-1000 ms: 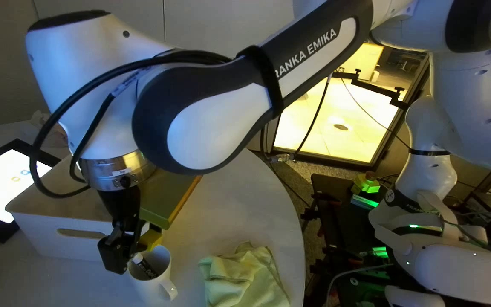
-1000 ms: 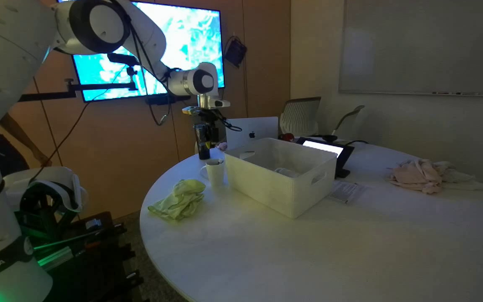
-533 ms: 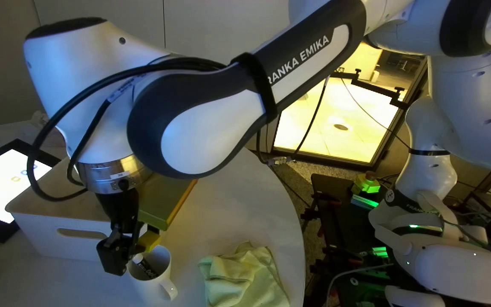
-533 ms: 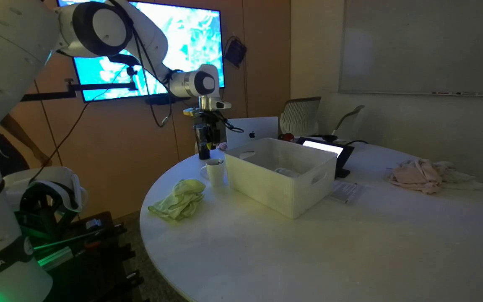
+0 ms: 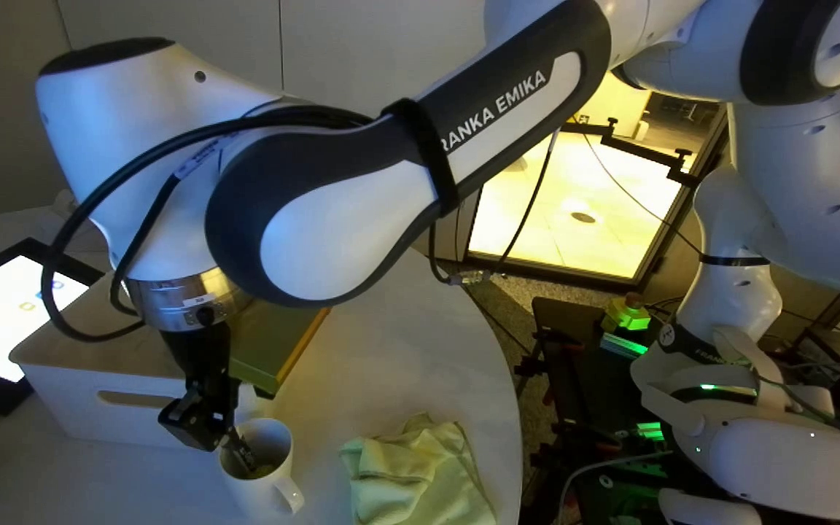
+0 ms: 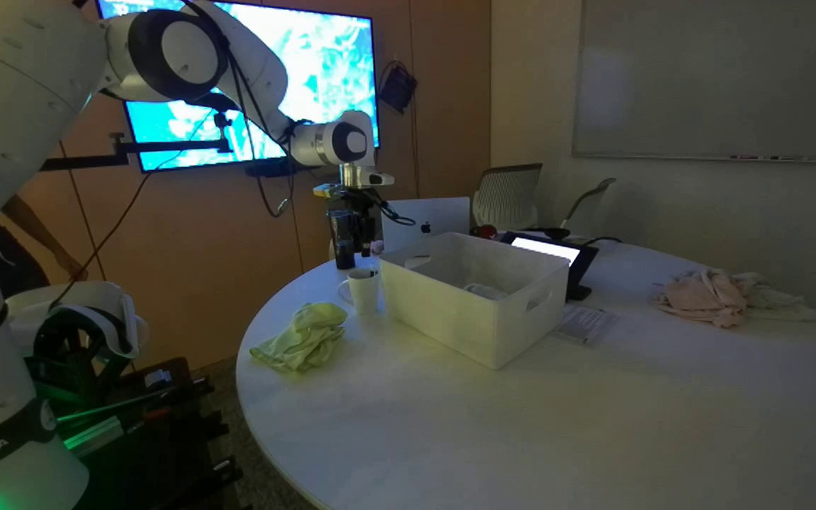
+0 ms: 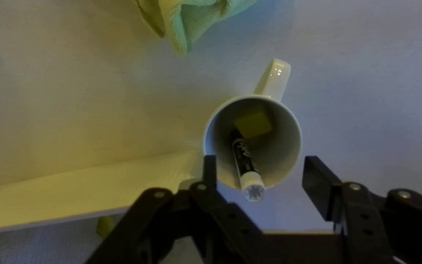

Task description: Put the cloths in the box, then put the marker and the yellow object in the cup

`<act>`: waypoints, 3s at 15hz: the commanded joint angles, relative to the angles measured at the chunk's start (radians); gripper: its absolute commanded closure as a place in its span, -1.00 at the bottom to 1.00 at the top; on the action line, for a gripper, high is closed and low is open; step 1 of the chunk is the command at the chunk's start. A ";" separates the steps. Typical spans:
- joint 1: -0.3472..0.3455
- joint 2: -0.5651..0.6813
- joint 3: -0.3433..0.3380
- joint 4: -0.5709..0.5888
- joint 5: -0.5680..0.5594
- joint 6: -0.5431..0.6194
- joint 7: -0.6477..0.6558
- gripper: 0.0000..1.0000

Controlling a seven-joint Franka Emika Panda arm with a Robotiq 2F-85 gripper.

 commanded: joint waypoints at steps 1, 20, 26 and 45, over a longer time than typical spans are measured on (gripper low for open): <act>0.004 0.014 -0.010 0.038 0.017 -0.012 -0.019 -0.94; -0.159 -0.226 0.091 -0.568 0.474 0.275 -0.264 -1.00; -0.232 -0.222 0.142 -0.704 0.689 0.422 -0.412 -1.00; -0.228 -0.121 0.114 -0.623 0.636 0.312 -0.392 -0.39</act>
